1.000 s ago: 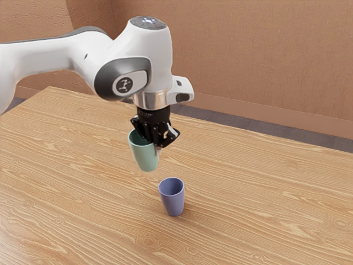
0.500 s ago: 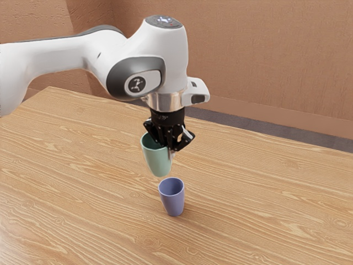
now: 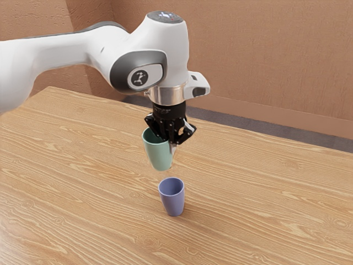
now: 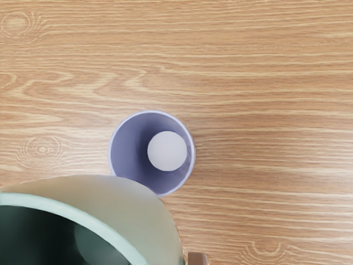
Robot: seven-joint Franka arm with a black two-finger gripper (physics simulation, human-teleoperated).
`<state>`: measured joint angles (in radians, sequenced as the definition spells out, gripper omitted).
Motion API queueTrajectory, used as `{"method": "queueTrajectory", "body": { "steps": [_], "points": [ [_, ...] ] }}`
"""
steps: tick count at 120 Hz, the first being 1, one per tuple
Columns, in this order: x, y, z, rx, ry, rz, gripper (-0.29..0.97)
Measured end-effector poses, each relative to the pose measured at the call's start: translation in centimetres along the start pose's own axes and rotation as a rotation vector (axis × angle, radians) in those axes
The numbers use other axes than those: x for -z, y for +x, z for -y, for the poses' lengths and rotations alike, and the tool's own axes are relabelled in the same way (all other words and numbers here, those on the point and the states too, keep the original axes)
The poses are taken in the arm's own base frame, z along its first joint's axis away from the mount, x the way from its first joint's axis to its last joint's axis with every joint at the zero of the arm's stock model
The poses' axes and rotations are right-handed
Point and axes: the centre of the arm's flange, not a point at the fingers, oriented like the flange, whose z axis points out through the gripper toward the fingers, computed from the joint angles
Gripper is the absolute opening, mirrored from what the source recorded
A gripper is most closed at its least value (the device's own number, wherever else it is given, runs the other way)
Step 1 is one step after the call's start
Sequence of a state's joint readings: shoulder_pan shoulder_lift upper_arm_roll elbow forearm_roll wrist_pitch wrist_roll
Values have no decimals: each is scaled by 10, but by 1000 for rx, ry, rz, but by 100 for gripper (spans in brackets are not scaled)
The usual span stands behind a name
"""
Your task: Place the left cup onto the right cup
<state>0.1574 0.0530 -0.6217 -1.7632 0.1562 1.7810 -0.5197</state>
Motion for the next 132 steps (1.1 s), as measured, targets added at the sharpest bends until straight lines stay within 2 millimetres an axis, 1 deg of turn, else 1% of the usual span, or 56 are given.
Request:
{"method": "queueTrajectory", "body": {
  "steps": [11,31,65,93,132],
  "points": [
    [0,2,2,4,6,-5,-10],
    [-4,2,-2,-9,10,-3,-10],
    [-9,16,0,-12,0,-1,-10],
    [-19,19,-2,-20,-6,17,-10],
    [-26,26,-3,-22,-17,26,-10]
  ]
}}
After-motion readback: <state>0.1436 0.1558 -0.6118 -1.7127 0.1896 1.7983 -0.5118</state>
